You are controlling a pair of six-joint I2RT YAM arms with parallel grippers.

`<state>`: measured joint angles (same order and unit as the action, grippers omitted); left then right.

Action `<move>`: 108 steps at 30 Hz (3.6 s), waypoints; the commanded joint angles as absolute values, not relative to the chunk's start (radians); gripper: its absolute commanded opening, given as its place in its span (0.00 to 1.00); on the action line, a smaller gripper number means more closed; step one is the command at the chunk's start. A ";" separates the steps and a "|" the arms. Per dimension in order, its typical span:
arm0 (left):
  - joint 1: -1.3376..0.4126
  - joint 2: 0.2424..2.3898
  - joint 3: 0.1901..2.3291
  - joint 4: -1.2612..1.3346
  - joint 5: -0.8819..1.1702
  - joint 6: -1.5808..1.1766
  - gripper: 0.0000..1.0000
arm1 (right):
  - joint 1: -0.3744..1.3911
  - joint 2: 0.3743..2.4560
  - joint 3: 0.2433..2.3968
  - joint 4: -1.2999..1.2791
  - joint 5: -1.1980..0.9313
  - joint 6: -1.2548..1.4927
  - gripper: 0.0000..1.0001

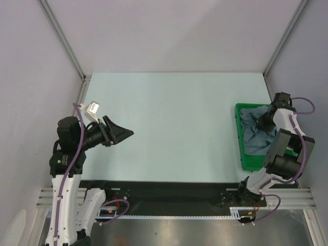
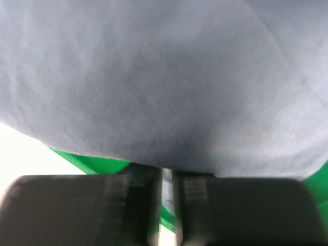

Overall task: Fold and stack the t-shirts
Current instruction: Grab the tshirt from the pile, then move the tshirt to the center of the board

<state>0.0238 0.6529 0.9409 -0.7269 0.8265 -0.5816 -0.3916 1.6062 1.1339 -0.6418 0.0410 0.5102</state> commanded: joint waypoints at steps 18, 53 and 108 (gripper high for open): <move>0.020 0.733 1.051 -0.686 0.830 -0.594 0.69 | -0.148 1.378 1.788 -0.660 0.091 0.502 0.00; 0.020 0.744 1.408 -0.630 0.675 -0.661 0.77 | 0.284 1.511 2.628 -0.055 -0.071 0.561 0.00; -0.664 1.124 1.276 -0.716 0.252 -0.637 0.65 | -0.239 1.707 1.393 -0.680 0.104 0.408 0.37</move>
